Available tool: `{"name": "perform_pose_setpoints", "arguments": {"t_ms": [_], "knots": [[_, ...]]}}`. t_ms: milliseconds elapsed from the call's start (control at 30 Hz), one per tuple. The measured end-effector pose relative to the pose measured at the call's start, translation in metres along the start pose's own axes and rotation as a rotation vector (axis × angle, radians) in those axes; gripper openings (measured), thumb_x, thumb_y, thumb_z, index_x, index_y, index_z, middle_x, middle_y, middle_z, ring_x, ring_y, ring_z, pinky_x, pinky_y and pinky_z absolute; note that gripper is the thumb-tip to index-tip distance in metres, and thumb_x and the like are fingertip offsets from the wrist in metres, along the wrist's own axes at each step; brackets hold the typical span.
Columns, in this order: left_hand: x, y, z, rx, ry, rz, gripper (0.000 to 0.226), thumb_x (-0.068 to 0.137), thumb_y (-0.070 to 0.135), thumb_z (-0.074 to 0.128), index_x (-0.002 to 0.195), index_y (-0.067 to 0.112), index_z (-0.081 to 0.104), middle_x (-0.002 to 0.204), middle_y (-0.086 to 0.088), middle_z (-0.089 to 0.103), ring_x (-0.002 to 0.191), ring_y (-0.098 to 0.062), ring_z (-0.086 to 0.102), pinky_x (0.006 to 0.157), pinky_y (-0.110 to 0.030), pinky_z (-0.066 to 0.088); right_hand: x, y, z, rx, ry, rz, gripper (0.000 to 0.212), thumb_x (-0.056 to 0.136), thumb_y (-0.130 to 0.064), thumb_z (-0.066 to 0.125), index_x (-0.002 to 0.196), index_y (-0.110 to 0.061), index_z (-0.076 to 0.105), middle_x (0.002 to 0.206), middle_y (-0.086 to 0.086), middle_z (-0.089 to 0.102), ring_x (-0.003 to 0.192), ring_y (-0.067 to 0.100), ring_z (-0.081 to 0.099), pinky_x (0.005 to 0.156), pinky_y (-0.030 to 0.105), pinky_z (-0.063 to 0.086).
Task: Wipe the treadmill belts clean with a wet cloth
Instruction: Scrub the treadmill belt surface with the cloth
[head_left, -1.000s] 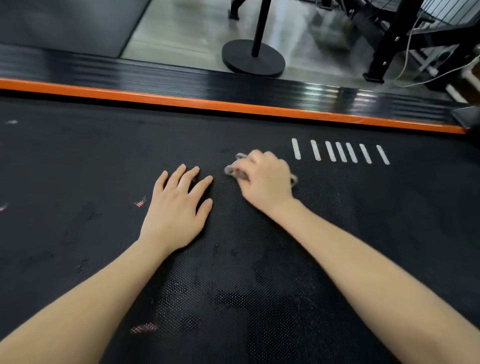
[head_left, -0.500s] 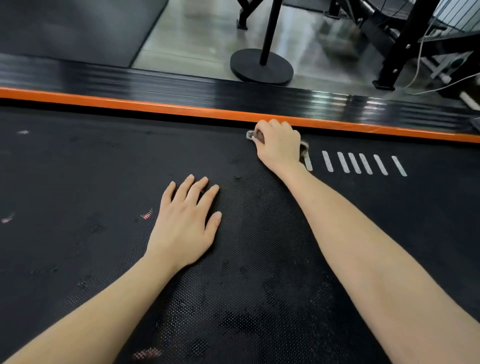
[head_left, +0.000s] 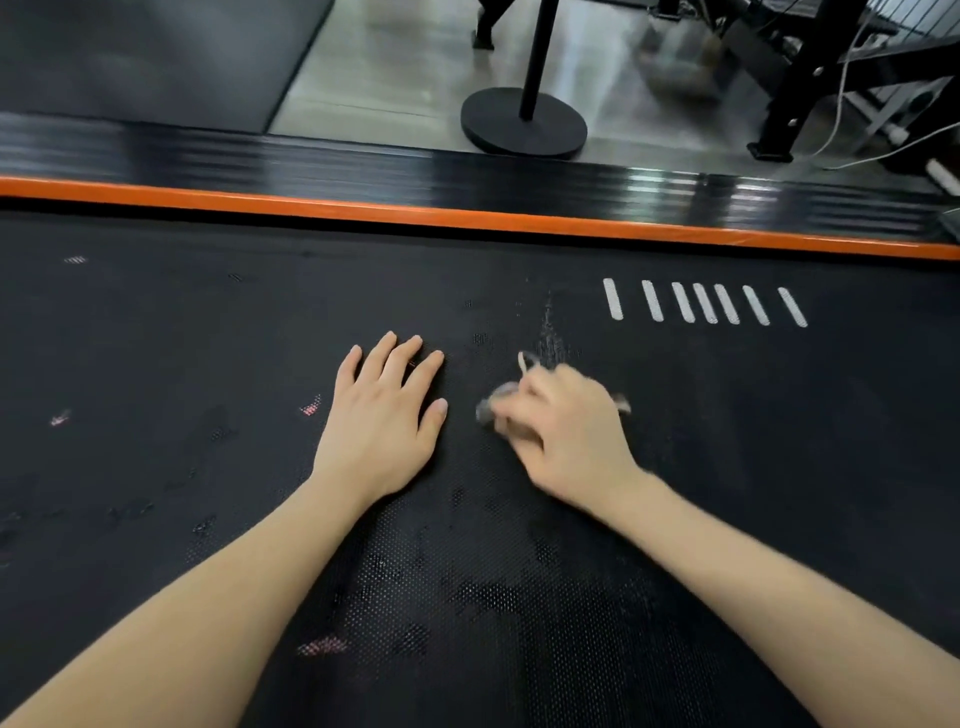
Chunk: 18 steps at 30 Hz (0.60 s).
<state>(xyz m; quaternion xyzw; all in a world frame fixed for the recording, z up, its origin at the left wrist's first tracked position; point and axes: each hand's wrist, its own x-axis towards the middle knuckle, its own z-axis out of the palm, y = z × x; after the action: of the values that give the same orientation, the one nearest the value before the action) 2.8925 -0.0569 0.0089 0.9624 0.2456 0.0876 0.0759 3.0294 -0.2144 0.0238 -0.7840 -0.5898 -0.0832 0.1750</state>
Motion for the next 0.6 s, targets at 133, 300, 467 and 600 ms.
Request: {"name": "perform_pose_setpoints", "arguments": {"t_ms": [133,300,467,600], "knots": [[-0.001,-0.001,0.000,0.002,0.000,-0.001,0.063,0.090,0.046,0.020,0.139,0.017,0.045,0.145,-0.010,0.042,0.140,-0.030,0.028,0.114,-0.050,0.016,-0.054,-0.018,-0.021,0.075,-0.106,-0.207,0.022,0.076,-0.023,0.069,0.097,-0.023,0.070,0.085,0.000,0.057,0.072,0.021,0.050,0.056,0.031,0.039],[0.000,-0.002,0.004,0.006,0.012,0.006,0.064,0.089,0.047,0.018,0.138,0.017,0.046,0.144,-0.010,0.043,0.139,-0.030,0.029,0.114,-0.049,0.016,0.054,0.038,0.015,-0.145,0.110,0.128,0.019,0.084,-0.031,0.054,0.084,-0.021,0.070,0.080,0.008,0.057,0.071,0.033,0.055,0.055,0.040,0.049],[0.002,-0.003,0.004,0.001,0.020,0.026,0.066,0.088,0.048,0.019,0.139,0.016,0.045,0.144,-0.011,0.042,0.139,-0.030,0.027,0.113,-0.048,0.015,0.069,0.025,0.023,-0.209,0.096,0.383,0.015,0.086,-0.028,0.059,0.086,-0.017,0.069,0.091,0.010,0.059,0.083,0.036,0.055,0.060,0.035,0.035],[0.002,-0.002,0.003,-0.001,0.030,0.018,0.054,0.094,0.041,0.032,0.140,0.016,0.044,0.146,-0.012,0.040,0.140,-0.030,0.025,0.113,-0.048,0.013,-0.027,-0.046,0.000,-0.077,0.091,0.237,0.015,0.073,-0.027,0.061,0.083,-0.019,0.068,0.088,0.007,0.059,0.073,0.031,0.053,0.056,0.033,0.038]]}}
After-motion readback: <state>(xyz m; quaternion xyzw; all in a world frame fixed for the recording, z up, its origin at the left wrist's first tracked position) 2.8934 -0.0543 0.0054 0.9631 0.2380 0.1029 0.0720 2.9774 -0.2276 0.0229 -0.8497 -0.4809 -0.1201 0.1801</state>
